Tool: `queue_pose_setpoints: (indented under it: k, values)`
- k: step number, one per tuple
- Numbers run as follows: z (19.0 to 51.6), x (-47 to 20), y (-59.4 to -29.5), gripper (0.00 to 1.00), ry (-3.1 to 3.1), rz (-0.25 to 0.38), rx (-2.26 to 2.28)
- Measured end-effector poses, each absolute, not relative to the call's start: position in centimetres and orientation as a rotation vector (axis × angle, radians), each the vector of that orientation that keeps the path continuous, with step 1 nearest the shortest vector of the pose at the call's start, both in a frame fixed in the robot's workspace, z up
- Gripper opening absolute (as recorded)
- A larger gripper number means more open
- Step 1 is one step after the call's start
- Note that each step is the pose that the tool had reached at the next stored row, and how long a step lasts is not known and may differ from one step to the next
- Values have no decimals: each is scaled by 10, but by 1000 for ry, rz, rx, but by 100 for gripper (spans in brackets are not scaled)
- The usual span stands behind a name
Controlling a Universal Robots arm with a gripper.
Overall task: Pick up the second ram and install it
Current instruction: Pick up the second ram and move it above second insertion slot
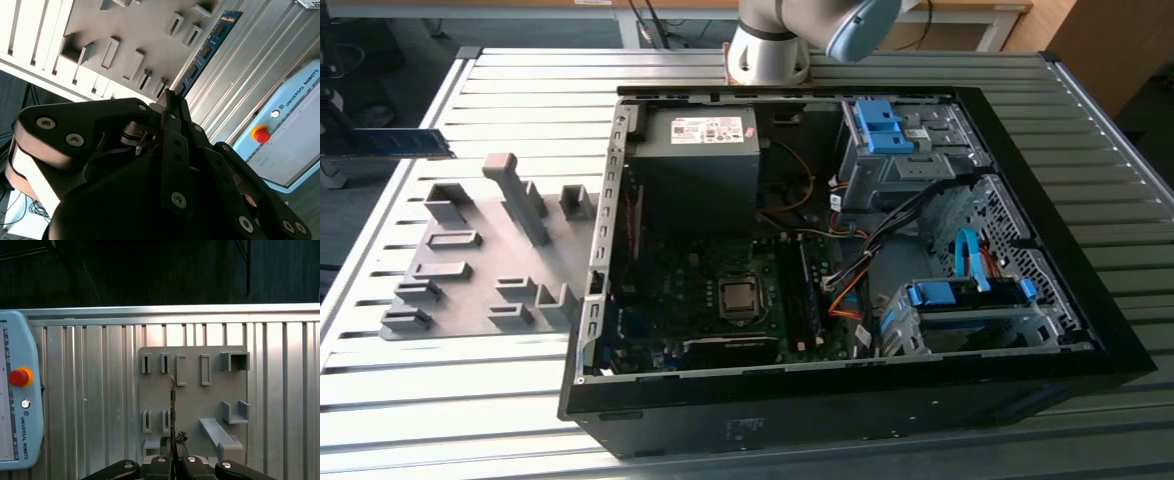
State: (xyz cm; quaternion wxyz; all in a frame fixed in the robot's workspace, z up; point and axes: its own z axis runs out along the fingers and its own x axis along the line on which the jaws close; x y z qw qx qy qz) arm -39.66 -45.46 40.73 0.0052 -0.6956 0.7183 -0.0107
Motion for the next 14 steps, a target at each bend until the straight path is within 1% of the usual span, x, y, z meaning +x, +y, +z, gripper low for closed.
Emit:
queue_pose_setpoints:
  k: [14]
  values:
    - [407,-385,-455,14,2249,-34,-2178]
